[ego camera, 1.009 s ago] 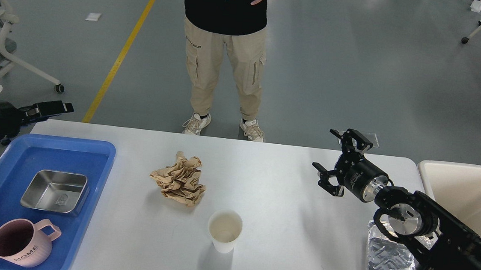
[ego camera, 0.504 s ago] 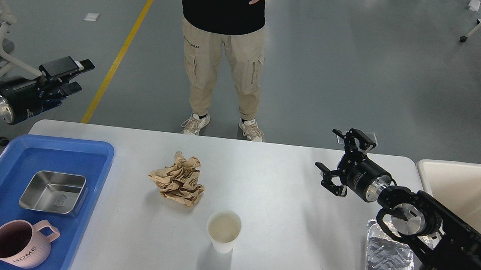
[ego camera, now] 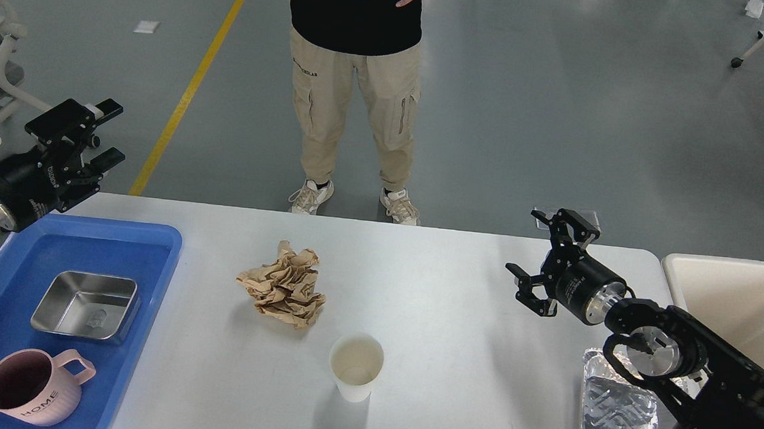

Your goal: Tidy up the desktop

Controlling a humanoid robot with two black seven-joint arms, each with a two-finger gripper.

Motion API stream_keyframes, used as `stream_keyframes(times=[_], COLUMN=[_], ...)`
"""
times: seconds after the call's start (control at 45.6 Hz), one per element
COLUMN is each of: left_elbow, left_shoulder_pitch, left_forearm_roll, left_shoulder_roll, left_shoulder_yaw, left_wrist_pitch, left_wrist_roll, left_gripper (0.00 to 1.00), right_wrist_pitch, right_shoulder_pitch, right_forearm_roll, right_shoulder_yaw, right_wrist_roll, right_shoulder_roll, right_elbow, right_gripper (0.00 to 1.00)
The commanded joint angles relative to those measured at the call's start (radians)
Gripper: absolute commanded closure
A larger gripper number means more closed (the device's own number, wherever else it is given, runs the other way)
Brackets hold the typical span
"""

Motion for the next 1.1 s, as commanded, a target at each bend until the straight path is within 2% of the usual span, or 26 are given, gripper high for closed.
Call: stream_keyframes(times=[0.0, 0.241, 0.417, 0.548, 0.877, 1.074], left_elbow=[-0.013, -0.078, -0.136, -0.142, -0.142, -0.142], left_shoulder_pitch=[0.078, 0.180, 0.268, 0.280, 0.276, 0.254], left_forearm_roll=[0.000, 0.000, 0.002, 0.002, 0.002, 0.002], left_shoulder_roll=[-0.053, -0.139, -0.136, -0.126, -0.119, -0.117], left_shoulder_yaw=[-0.095, -0.192, -0.232, -0.236, -0.235, -0.229], left_wrist_pitch=[-0.003, 0.004, 0.004, 0.002, 0.002, 0.005], left_wrist_roll=[0.000, 0.009, 0.009, 0.009, 0.009, 0.019], left_gripper=[0.03, 0.03, 0.03, 0.03, 0.03, 0.03], right_wrist_pitch=[0.000, -0.011, -0.018, -0.015, -0.020, 0.018], right_shoulder_pitch=[-0.001, -0.001, -0.001, 0.009, 0.027, 0.045], right_forearm_roll=[-0.001, 0.001, 0.001, 0.002, 0.002, -0.004], right_shoulder_yaw=[-0.001, 0.001, 0.006, 0.007, 0.007, -0.004], right_wrist_roll=[0.000, 0.000, 0.000, -0.002, -0.002, 0.002], right_shoulder_roll=[-0.010, -0.010, -0.024, -0.038, -0.190, -0.306], right_elbow=[0.000, 0.000, 0.001, 0.001, 0.008, 0.106], right_gripper=[0.00, 0.00, 0.00, 0.00, 0.00, 0.00])
